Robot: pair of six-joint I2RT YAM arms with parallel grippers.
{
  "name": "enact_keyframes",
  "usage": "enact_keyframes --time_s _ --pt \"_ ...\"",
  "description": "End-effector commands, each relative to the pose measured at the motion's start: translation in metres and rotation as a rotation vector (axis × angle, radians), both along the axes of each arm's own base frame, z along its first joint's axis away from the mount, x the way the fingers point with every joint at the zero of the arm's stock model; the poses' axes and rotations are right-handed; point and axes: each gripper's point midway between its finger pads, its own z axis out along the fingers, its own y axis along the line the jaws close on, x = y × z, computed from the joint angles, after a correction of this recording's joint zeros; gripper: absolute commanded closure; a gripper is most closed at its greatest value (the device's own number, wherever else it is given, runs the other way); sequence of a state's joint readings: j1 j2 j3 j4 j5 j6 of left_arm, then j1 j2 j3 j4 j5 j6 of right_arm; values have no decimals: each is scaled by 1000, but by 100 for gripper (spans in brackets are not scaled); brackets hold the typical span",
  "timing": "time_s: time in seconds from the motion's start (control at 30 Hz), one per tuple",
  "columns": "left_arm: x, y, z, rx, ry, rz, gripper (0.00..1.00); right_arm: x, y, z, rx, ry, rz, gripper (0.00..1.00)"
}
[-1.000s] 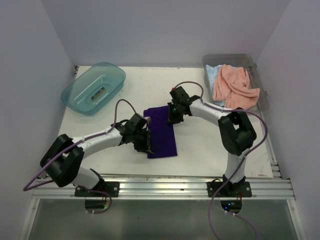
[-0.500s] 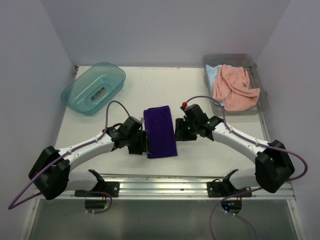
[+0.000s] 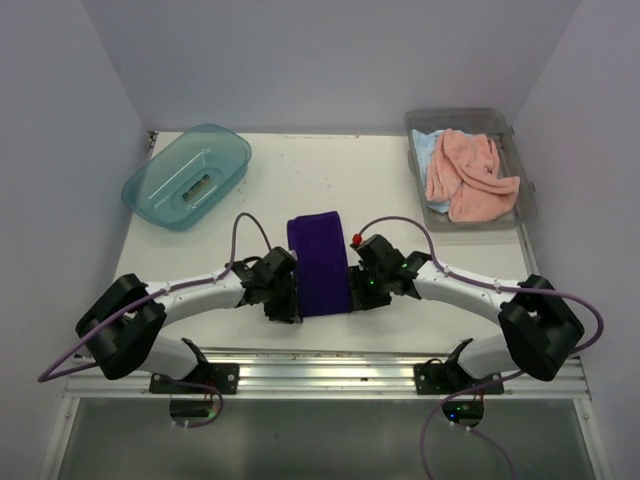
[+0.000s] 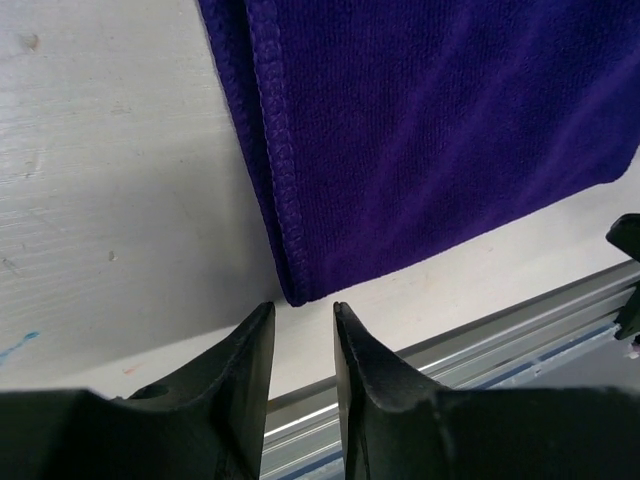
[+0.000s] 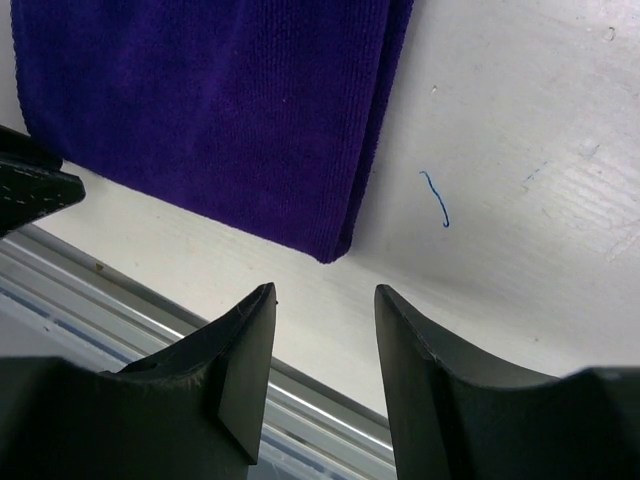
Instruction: Roll the towels
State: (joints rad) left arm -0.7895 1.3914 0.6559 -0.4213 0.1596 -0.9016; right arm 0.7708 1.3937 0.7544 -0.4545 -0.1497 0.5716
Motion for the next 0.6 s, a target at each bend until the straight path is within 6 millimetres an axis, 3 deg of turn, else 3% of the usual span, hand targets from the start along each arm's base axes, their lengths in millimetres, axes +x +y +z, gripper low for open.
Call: enact_keyframes --time_s 0.0,0.17,0.57 --pt "7 -8 -2 -2 -31 35 67 5 3 -7 10 -24 14 53" --pt "7 0 -10 16 -45 83 68 4 2 -23 -5 -14 7 56" --pt "10 8 -17 20 -77 147 76 6 7 -32 28 -18 -25 66"
